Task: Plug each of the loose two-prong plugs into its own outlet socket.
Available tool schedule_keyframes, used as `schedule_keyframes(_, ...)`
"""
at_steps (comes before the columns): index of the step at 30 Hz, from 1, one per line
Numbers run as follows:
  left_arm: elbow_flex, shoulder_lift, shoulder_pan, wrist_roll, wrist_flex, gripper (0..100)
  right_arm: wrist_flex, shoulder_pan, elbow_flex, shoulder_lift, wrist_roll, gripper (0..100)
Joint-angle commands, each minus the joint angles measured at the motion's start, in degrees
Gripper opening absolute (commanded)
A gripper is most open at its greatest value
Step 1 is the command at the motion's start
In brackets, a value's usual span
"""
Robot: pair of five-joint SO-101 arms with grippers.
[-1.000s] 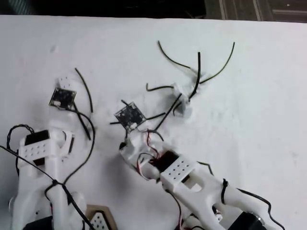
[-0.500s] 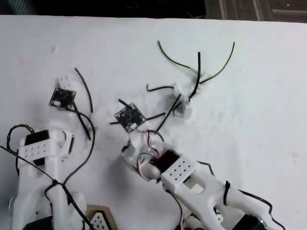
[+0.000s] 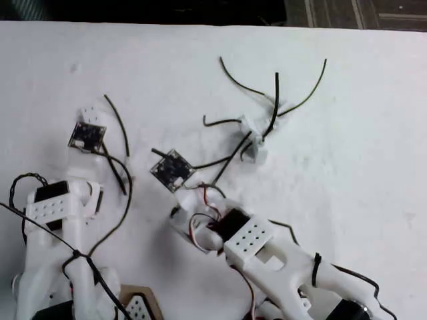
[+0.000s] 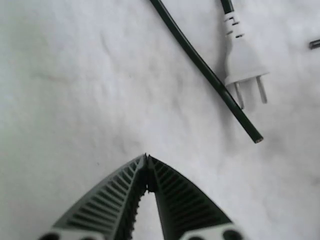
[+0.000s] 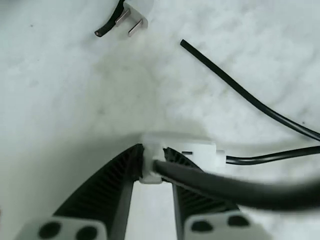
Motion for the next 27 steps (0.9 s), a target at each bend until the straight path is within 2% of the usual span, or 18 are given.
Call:
schedule_keyframes(1, 0.09, -1.63, -0.13, 0.18, -0.7, 2, 3.65, -0.57, 0.26, 1.01, 1.23, 1.7)
schedule_keyframes(12, 0.09, -1.63, -0.31, 0.18, -0.7, 2, 5.58, -0.4, -1.05, 1.45, 6.68, 1.7)
schedule_keyframes(21, 0.09, -1.63, -0.4, 0.18, -0.7, 2, 5.76, -0.31, -11.96, 20.7, 6.42, 1.7)
schedule_keyframes(27, 0.09, -1.63, -0.4, 0.09, -0.7, 2, 3.3, -0.31, -9.49, 17.98, 6.51, 1.6)
